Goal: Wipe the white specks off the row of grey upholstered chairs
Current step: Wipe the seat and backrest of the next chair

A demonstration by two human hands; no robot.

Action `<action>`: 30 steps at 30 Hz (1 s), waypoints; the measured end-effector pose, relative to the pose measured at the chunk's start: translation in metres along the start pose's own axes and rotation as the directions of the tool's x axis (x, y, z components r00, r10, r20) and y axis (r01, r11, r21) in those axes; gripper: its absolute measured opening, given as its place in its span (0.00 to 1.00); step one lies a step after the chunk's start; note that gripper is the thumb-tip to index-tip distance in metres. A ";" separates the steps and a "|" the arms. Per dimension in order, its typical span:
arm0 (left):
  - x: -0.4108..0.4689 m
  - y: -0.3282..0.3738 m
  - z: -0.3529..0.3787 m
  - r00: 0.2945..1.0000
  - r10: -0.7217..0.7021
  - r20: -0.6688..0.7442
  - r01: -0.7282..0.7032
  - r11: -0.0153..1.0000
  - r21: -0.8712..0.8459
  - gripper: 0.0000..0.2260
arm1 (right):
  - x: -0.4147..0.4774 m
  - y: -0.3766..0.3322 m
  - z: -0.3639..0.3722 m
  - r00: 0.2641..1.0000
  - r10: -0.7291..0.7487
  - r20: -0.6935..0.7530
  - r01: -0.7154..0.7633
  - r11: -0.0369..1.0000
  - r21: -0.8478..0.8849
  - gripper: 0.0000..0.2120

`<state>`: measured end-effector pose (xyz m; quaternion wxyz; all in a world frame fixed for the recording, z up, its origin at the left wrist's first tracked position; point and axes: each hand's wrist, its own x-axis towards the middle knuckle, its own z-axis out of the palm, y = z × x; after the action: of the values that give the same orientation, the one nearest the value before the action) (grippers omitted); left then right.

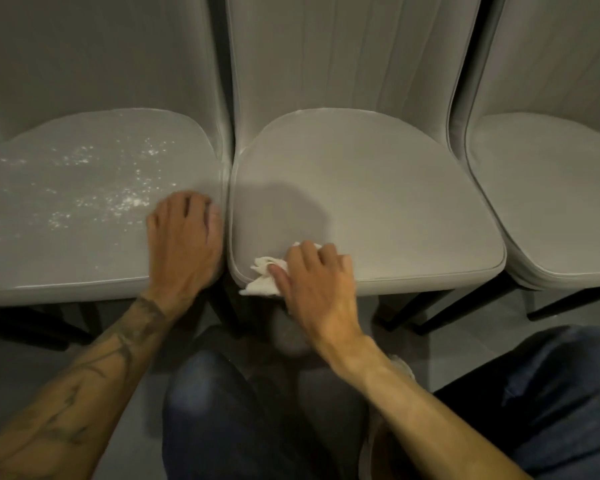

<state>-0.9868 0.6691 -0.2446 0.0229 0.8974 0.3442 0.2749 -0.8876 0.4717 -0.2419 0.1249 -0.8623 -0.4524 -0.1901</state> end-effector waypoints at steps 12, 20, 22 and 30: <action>-0.010 -0.003 0.018 0.989 0.136 0.058 -0.142 0.982 0.122 0.14 | -0.004 -0.038 0.011 0.999 -0.034 0.021 0.034 0.999 0.024 0.14; -0.010 -0.006 0.019 0.988 0.133 0.082 -0.140 0.987 0.085 0.14 | 0.002 -0.066 0.016 0.996 0.057 0.064 -0.062 0.995 0.079 0.12; -0.010 -0.005 0.020 0.990 0.123 0.071 -0.129 0.987 0.097 0.14 | 0.002 -0.050 0.012 0.999 0.013 0.048 -0.016 0.998 0.065 0.12; -0.009 -0.012 0.031 0.991 0.133 0.013 -0.134 0.981 0.143 0.17 | -0.013 0.029 -0.011 0.966 0.257 0.031 -0.257 0.966 0.011 0.14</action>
<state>-0.9834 0.6772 -0.2778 -0.0597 0.9183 0.3022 0.2489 -0.8727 0.4413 -0.2388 0.1482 -0.9154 -0.3401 -0.1562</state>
